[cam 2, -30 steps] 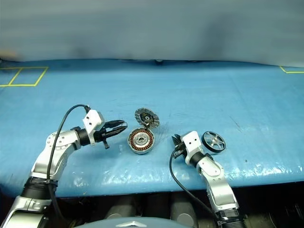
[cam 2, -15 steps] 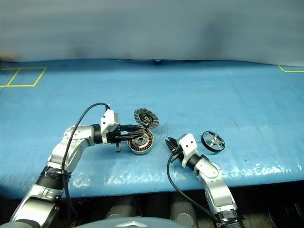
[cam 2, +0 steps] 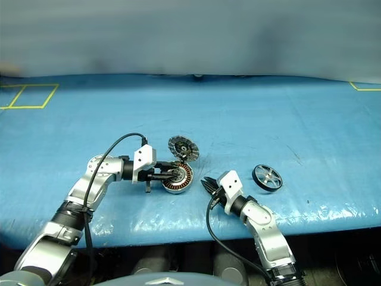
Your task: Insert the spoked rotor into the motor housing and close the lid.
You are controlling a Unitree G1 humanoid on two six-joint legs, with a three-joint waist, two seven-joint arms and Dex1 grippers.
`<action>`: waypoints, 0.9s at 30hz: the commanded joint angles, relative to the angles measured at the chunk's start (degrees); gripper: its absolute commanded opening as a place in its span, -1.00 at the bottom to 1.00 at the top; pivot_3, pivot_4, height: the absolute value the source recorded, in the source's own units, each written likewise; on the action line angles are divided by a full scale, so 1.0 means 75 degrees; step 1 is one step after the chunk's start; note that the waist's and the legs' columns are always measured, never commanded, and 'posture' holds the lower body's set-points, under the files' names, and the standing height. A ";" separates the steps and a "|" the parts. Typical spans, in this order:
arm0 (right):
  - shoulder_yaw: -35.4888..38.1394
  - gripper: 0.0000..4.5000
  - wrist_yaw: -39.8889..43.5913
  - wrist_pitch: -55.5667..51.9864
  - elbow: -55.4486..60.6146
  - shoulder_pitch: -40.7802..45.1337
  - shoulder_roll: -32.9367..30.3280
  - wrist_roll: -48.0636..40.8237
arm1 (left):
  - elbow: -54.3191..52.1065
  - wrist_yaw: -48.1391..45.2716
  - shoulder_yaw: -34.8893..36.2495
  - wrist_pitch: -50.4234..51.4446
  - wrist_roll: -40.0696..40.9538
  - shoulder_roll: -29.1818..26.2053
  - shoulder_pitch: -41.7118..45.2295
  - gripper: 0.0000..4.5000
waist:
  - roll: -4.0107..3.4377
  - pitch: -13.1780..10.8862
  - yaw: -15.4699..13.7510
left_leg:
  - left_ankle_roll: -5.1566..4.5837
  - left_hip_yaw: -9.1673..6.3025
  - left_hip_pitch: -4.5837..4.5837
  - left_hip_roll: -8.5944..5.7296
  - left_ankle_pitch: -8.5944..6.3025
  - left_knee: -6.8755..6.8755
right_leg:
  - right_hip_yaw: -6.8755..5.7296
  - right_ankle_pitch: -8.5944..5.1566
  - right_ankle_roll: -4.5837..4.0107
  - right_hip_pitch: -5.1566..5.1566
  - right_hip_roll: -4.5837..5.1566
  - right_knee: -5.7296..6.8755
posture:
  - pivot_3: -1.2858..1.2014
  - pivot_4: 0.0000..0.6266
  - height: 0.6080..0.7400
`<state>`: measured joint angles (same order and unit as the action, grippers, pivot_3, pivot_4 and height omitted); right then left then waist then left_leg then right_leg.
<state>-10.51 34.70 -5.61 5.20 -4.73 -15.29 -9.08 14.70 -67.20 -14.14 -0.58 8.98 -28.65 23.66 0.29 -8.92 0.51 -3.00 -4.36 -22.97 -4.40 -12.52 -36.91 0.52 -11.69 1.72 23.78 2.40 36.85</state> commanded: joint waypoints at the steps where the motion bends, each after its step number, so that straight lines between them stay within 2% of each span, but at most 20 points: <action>1: 0.0010 -0.75 0.0015 0.0137 0.0137 0.0109 -0.0003 -0.0026 | -0.0027 -0.0105 0.0010 -0.0122 -0.0011 -0.0001 0.0141 -0.68 | 0.0000 0.0000 0.0000 | 0.0000 0.0000 0.0000 0.0000 0.0000 0.0000 | 0.0000 0.0000 0.0000 0.0000 0.0000 0.0000 | 0.03 -0.52 1.00; 27: 0.0030 -0.75 -0.0063 0.0142 0.0082 0.0090 0.0026 0.0083 | 0.0151 -0.0244 0.0002 -0.0110 -0.0274 -0.0102 0.0163 -0.68 | 0.0000 0.0000 0.0001 | -0.0001 0.0000 0.0000 0.0000 0.0000 0.0000 | 0.0000 0.0000 0.0001 0.0000 0.0000 0.0000 | 0.03 -0.52 1.00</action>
<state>-10.52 34.55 -5.40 4.61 -4.48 -15.24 -8.12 15.95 -68.85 -14.34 -0.96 6.87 -29.38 23.71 0.29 -8.92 0.51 -3.01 -4.36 -22.97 -4.40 -12.52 -36.91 0.52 -11.69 1.73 23.78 2.40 36.85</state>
